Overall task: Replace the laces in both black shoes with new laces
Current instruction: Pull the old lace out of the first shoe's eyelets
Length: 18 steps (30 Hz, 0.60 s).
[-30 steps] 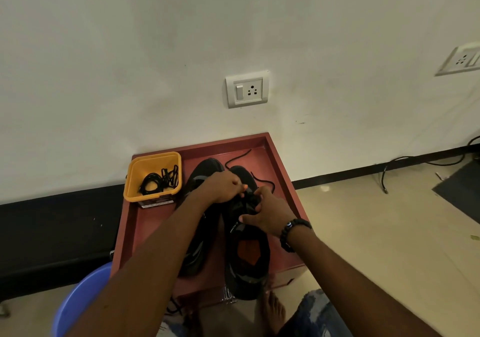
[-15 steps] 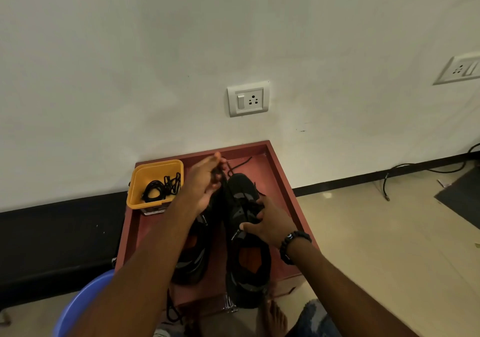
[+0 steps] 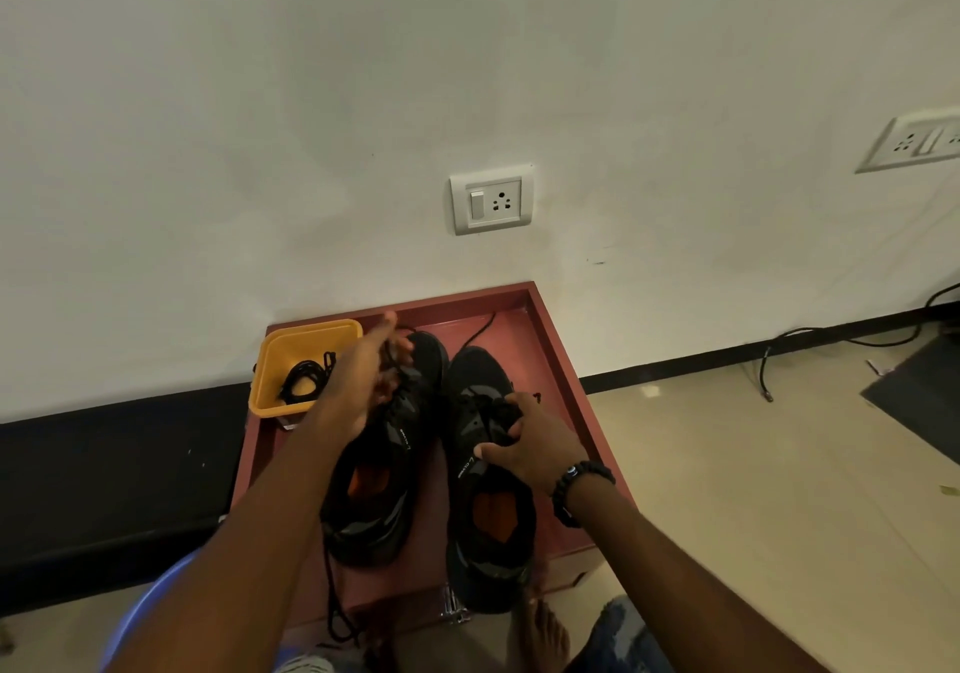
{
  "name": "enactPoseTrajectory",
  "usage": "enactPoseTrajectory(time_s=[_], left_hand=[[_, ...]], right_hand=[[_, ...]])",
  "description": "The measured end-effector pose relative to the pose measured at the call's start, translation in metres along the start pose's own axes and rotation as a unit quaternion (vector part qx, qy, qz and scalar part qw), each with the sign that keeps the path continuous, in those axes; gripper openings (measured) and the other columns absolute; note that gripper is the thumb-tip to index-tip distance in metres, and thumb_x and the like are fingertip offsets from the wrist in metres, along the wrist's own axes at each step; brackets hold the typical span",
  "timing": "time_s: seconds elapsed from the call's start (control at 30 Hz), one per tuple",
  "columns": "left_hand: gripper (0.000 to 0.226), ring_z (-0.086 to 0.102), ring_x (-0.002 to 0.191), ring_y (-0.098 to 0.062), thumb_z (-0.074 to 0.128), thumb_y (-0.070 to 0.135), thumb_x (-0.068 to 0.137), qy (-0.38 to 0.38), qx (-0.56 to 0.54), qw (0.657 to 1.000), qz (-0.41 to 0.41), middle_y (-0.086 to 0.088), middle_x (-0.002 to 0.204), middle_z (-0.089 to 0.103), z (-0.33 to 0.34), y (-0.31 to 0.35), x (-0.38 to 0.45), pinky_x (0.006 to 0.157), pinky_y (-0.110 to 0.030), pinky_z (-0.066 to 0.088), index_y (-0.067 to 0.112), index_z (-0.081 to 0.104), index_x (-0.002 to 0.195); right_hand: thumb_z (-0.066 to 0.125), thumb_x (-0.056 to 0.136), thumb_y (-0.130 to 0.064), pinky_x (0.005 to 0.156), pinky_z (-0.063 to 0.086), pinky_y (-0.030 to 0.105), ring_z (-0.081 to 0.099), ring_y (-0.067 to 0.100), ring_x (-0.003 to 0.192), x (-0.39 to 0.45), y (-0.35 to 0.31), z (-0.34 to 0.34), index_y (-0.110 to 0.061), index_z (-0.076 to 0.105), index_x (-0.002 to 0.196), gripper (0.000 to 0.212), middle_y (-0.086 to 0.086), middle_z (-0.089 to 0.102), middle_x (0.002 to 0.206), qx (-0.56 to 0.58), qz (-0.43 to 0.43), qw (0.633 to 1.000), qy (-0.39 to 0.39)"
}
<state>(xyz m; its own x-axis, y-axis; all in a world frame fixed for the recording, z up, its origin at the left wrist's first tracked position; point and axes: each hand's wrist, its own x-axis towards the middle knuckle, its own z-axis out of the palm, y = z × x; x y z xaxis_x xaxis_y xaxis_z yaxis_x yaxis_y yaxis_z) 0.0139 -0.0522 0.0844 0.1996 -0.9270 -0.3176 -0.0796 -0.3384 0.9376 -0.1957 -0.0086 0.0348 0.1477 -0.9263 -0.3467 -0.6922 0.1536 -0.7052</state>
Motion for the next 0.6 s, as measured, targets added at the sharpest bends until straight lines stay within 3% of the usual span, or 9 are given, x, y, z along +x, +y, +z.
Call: enactPoseTrajectory(time_s=[0.07,0.1,0.2,0.27,0.33,0.4,0.43,0.6], left_hand=[[0.029,0.060,0.081,-0.023,0.055,0.040,0.099,0.007,0.287,0.957,0.035,-0.008,0.092,0.064,-0.004,-0.018,0.008,0.072,-0.035,0.045,0.012,0.061,0.093],[0.024,0.060,0.089,-0.025,0.060,0.037,0.096,0.033,0.351,0.934,0.052,-0.009,0.102,0.063,-0.006,-0.022,0.011,0.077,-0.037,0.046,0.013,0.059,0.100],[0.041,0.052,0.100,-0.019,0.064,0.028,0.093,0.088,0.387,0.910,0.117,-0.008,0.129,0.047,0.001,-0.025,0.012,0.080,-0.032,0.043,0.016,0.050,0.129],[0.046,0.053,0.106,-0.019,0.065,0.026,0.092,0.078,0.406,0.887,0.207,-0.006,0.134,0.041,0.012,-0.023,0.009,0.082,-0.030,0.046,0.019,0.048,0.134],[0.039,0.052,0.111,-0.013,0.066,0.027,0.092,-0.027,0.416,0.863,0.285,0.000,0.130,0.049,0.027,-0.023,0.005,0.092,-0.029,0.044,0.023,0.055,0.130],[0.031,0.053,0.112,-0.009,0.064,0.025,0.093,-0.163,0.458,0.827,0.282,0.005,0.126,0.055,0.043,-0.027,0.004,0.099,-0.029,0.043,0.024,0.062,0.124],[0.029,0.054,0.110,-0.010,0.064,0.023,0.092,-0.193,0.479,0.813,0.271,0.006,0.124,0.056,0.049,-0.031,0.004,0.098,-0.031,0.045,0.024,0.064,0.121],[0.010,0.058,0.096,-0.016,0.067,0.022,0.091,-0.182,0.515,0.793,0.270,0.004,0.106,0.053,0.057,-0.031,0.011,0.087,-0.034,0.048,0.016,0.068,0.099]], right_hand=[[0.076,0.083,-0.037,0.090,0.054,0.031,0.058,0.012,0.100,0.000,0.002,0.000,-0.025,0.036,0.143,0.073,-0.001,0.058,0.121,0.012,0.002,1.000,0.000],[0.077,0.083,-0.038,0.089,0.054,0.031,0.058,0.013,0.100,0.001,0.003,0.000,-0.025,0.036,0.143,0.073,-0.001,0.058,0.121,0.013,0.002,1.000,0.002],[0.077,0.082,-0.039,0.085,0.055,0.029,0.059,0.013,0.099,0.001,0.002,0.002,-0.025,0.036,0.144,0.075,-0.001,0.058,0.121,0.007,-0.002,1.000,0.006],[0.077,0.082,-0.039,0.078,0.051,0.024,0.056,0.010,0.096,0.002,0.003,0.001,-0.025,0.036,0.144,0.075,-0.002,0.058,0.120,0.010,-0.004,1.000,0.005],[0.076,0.083,-0.038,0.072,0.047,0.019,0.055,0.008,0.094,0.002,0.004,0.001,-0.025,0.037,0.143,0.073,-0.004,0.056,0.116,0.006,-0.003,1.000,0.001],[0.075,0.084,-0.038,0.071,0.047,0.019,0.055,0.009,0.092,0.002,0.003,0.002,-0.025,0.039,0.140,0.069,-0.007,0.054,0.110,0.002,-0.003,1.000,0.003],[0.075,0.084,-0.039,0.072,0.048,0.021,0.056,0.010,0.092,0.002,0.004,0.003,-0.026,0.039,0.140,0.068,-0.007,0.055,0.110,0.001,-0.002,1.000,0.006],[0.075,0.083,-0.041,0.079,0.050,0.026,0.055,0.011,0.095,0.006,0.006,0.005,-0.027,0.037,0.143,0.073,-0.001,0.058,0.124,-0.007,0.001,1.000,0.009]])
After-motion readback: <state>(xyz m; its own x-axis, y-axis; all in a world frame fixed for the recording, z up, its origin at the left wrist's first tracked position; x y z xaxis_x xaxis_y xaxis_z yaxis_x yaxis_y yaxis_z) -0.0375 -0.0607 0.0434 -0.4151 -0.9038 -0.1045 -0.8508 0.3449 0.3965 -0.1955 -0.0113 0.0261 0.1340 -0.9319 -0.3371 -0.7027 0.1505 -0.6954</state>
